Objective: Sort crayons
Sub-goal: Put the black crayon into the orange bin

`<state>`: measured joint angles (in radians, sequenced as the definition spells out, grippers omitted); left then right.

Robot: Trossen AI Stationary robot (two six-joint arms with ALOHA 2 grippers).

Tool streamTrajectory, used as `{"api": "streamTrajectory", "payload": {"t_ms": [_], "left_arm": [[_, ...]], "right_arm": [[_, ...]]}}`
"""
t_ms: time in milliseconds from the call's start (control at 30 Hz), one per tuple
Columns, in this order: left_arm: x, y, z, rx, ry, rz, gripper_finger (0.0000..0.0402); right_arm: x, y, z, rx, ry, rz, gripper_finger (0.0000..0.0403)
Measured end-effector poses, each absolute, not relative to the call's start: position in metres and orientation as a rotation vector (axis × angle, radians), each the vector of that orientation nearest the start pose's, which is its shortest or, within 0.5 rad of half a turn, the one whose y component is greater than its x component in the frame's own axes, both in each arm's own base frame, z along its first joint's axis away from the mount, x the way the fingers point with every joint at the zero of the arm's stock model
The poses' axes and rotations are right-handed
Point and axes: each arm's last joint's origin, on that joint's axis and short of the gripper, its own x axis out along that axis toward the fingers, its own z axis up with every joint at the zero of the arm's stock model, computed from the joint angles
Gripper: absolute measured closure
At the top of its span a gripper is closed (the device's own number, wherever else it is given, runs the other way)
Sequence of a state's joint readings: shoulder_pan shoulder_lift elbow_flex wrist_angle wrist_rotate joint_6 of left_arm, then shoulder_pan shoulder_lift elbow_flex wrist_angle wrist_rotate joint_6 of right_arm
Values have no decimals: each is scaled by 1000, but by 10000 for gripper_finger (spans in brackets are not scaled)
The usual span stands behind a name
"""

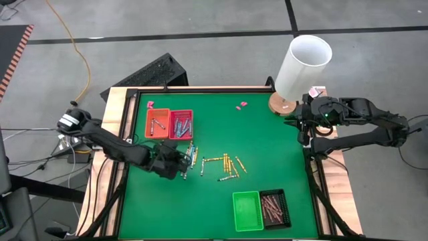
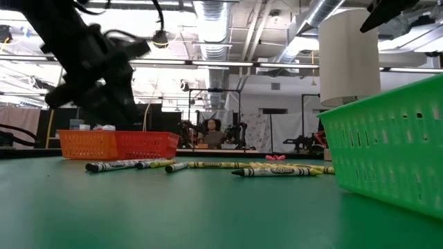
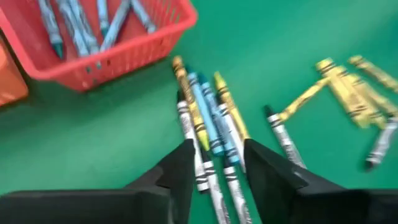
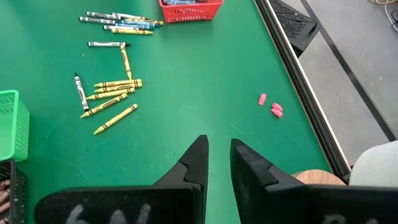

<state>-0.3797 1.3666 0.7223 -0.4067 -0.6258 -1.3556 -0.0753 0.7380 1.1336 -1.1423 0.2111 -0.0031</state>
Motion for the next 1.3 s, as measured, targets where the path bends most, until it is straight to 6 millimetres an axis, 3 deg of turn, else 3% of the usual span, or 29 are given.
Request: {"api": "streamTrajectory", "payload": {"t_ms": [200, 567, 1300], "left_arm": [[244, -64, 167, -803, 618, 837, 233], [246, -44, 165, -795, 649, 894, 234], [260, -50, 130, -731, 766, 881, 235]], "right_arm": [[97, -13, 366, -53, 749, -272, 335], [97, -13, 366, -52, 748, -273, 335], [97, -13, 366, -52, 749, -273, 335]]}}
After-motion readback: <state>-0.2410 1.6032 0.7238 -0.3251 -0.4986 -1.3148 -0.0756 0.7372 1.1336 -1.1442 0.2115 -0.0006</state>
